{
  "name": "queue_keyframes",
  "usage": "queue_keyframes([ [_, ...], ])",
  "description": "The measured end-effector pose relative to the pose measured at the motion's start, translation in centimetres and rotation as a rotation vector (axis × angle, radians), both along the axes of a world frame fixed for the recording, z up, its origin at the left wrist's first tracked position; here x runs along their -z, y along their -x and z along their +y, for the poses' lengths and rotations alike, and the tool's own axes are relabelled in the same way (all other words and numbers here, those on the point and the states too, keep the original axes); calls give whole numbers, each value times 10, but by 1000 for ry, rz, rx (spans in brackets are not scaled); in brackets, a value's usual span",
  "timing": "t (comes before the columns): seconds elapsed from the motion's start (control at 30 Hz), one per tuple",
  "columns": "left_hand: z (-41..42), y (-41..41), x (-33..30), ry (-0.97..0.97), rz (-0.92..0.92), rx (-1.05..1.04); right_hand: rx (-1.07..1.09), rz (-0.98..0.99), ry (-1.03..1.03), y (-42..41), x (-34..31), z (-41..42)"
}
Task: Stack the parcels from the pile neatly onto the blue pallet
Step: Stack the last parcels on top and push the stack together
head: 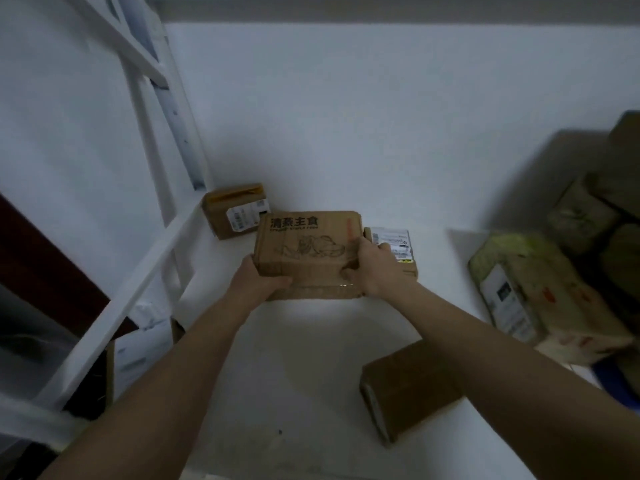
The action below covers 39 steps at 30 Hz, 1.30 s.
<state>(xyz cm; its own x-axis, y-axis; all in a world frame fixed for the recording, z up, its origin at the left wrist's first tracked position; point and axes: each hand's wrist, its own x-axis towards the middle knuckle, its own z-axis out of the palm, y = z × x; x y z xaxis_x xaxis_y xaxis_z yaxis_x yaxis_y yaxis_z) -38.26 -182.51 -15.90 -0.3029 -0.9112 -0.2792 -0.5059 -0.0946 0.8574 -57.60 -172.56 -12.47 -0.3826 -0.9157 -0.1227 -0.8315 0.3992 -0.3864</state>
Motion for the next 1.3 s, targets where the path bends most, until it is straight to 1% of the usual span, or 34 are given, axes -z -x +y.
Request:
queue_keyframes([
  [0.2,0,-3,-4,-45,155,55,95,-144,43,-11,-8,-1],
  [0.3,-2,-14,-19,-1,250,95,111,-246,125,-21,-18,1],
  [0.4,-3,-24,-39,71,331,115,127,-305,234,-31,-30,2],
  [0.63,13,-30,-74,175,336,176,209,-500,508,-55,-60,20],
  [0.7,20,-22,-81,201,345,217,279,-479,569,-56,-67,32],
  [0.77,30,-11,-86,204,365,263,367,-418,576,-54,-73,49],
  [0.93,68,18,-97,141,360,298,556,-368,640,-43,-89,109],
  [1.03,101,39,-107,103,377,322,632,-369,676,-32,-102,148],
  [1.2,164,68,-123,107,390,342,736,-234,674,-10,-116,213],
  [1.3,207,87,-132,146,334,373,793,-194,696,5,-126,255],
])
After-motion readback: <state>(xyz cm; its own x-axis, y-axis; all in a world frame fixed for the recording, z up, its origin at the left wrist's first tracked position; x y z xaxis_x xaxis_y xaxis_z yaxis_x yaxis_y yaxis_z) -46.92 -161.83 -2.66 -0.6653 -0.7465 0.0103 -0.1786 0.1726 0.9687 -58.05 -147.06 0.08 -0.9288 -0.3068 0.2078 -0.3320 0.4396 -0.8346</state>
